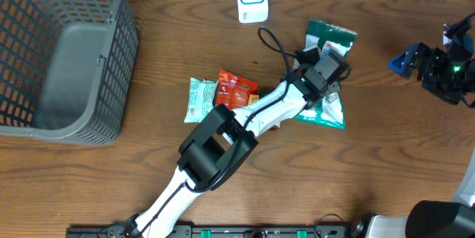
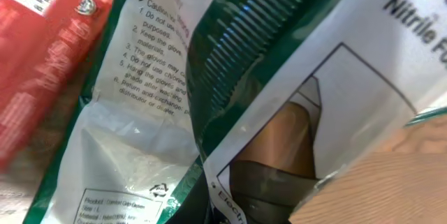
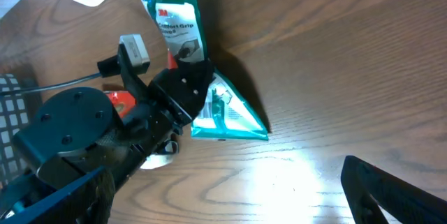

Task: Scan the item barcode
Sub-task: 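Carry the green packet out and lay it right of the red tube, then move the right gripper to the green packet and grasp its edge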

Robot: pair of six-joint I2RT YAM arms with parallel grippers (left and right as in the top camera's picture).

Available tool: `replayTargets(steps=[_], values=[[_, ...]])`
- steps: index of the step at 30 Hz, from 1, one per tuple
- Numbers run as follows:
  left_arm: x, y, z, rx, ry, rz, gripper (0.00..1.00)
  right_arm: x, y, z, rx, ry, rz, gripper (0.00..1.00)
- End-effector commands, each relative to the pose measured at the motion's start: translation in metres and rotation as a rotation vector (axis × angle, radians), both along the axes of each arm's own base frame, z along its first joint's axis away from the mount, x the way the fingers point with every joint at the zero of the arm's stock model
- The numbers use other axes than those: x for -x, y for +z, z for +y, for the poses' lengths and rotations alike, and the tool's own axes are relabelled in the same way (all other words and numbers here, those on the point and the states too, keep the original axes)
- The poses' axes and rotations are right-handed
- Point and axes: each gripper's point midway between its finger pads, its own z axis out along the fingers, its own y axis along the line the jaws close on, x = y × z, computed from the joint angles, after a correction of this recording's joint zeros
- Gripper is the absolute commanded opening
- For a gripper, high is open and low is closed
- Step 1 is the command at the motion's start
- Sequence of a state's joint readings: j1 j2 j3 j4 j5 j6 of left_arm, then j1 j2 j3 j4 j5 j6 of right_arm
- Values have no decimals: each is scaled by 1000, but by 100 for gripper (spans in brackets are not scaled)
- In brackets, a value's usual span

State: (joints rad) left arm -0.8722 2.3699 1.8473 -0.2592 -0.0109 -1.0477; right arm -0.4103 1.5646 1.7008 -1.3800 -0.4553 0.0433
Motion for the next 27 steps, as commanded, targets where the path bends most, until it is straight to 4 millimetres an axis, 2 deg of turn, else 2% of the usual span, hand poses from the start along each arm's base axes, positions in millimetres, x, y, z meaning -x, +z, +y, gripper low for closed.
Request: replayTargets(steps=[1, 2, 3, 4, 6, 7, 8, 9, 12, 13, 14, 15, 18, 19, 21, 22, 23, 24, 25, 26, 27], values=[[3, -4, 10, -65, -3, 3, 7, -1, 5, -3, 11, 6, -18, 99], [3, -3, 9, -62, -3, 0, 10, -1, 5, -3, 11, 6, -18, 99], [1, 3, 5, -37, -7, -11, 27, -1, 5, -3, 11, 7, -18, 99], [-1, 9, 2, -19, -11, -20, 35, -1, 5, -3, 11, 7, -18, 99], [-7, 44, -13, 73, -32, -66, 67, -1, 5, -3, 11, 6, -19, 99], [-9, 58, -16, 99, -39, -81, 73, -1, 5, -3, 12, 6, -19, 99], [-10, 85, -21, 132, -74, -118, 81, -2, 5, -3, 12, 7, -20, 99], [-9, 96, -23, 144, -97, -135, 82, -2, 5, -3, 12, 7, -20, 99], [1, 149, -22, 173, -206, -215, 83, -1, 5, -3, 11, 7, -19, 99], [4, 171, -10, 160, -221, -243, 83, 0, 5, -2, 8, 7, -11, 99], [5, 181, -3, 149, -228, -254, 83, 1, 4, -2, 7, 8, -7, 99], [8, 199, 13, 123, -237, -267, 83, 4, 3, -1, 11, 25, -2, 99], [16, 223, 59, 28, -259, -264, 82, 8, 2, 2, 7, 37, 15, 99], [21, 228, 81, -21, -268, -251, 79, 10, 1, 5, 6, 50, 24, 99], [34, 233, 136, -147, -296, -202, 78, 14, -1, 14, 9, 94, 41, 95], [41, 236, 167, -201, -277, -164, 72, 16, -2, 22, 7, 121, 51, 91], [45, 237, 189, -236, -248, -132, 67, 17, -2, 28, 11, 146, 56, 89], [52, 240, 227, -288, -190, -81, 57, 17, -3, 37, 19, 180, 63, 86], [56, 242, 242, -305, -167, -62, 50, 18, -4, 42, 30, 199, 69, 85], [63, 246, 268, -334, -135, -35, 30, 18, -6, 49, 41, 225, 77, 82], [69, 251, 289, -352, -110, -20, 12, 19, -9, 59, 46, 259, 85, 74]])
